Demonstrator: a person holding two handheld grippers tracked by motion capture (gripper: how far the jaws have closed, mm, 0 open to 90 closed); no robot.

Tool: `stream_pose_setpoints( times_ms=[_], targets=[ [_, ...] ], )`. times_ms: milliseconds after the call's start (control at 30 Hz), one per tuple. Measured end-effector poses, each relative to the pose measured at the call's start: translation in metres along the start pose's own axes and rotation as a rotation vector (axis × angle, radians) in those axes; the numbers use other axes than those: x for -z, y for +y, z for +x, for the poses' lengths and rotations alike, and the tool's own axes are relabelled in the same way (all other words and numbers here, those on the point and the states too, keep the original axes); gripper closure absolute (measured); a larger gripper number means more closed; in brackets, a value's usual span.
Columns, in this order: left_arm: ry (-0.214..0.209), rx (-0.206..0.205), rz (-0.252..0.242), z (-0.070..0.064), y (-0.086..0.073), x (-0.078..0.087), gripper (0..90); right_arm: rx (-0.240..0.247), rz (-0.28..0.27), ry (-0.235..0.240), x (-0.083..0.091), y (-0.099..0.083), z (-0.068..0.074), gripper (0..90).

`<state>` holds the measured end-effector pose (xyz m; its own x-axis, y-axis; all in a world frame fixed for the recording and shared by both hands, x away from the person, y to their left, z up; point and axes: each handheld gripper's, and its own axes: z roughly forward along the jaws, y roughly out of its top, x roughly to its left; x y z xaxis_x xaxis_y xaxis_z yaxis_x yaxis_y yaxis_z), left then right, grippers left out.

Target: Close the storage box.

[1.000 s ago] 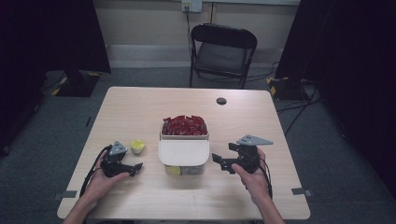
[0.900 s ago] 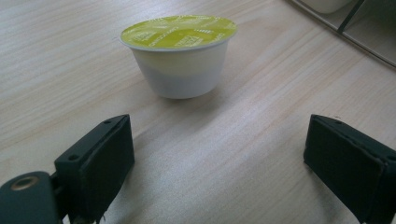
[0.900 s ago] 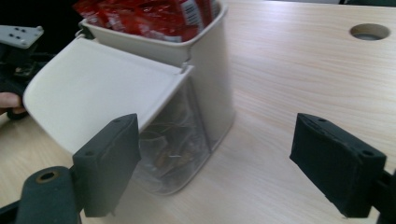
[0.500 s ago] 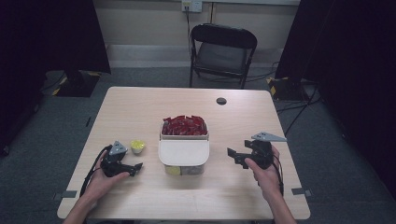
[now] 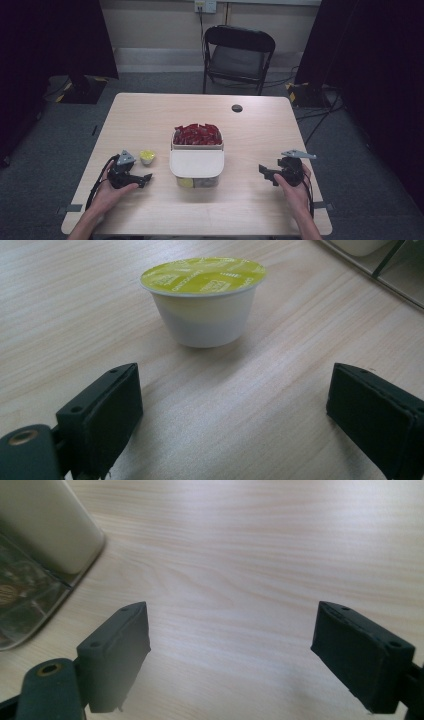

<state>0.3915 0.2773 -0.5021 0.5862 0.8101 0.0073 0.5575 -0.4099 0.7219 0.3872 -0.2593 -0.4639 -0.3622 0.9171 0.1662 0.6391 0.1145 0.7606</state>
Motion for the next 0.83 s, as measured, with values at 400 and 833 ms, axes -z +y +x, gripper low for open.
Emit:
stream_pose_setpoints(
  times_ms=[400, 833],
  targets=[
    [0.0, 0.004, -0.007, 0.001, 0.0, -0.001, 6.4, 0.011, 0.121, -0.092, -0.02, -0.016, -0.007, 14.8],
    [-0.001, 0.003, -0.006, 0.0, 0.0, -0.001, 6.3, 0.084, 0.056, -0.177, -0.029, -0.024, 0.002, 11.7]
  ],
)
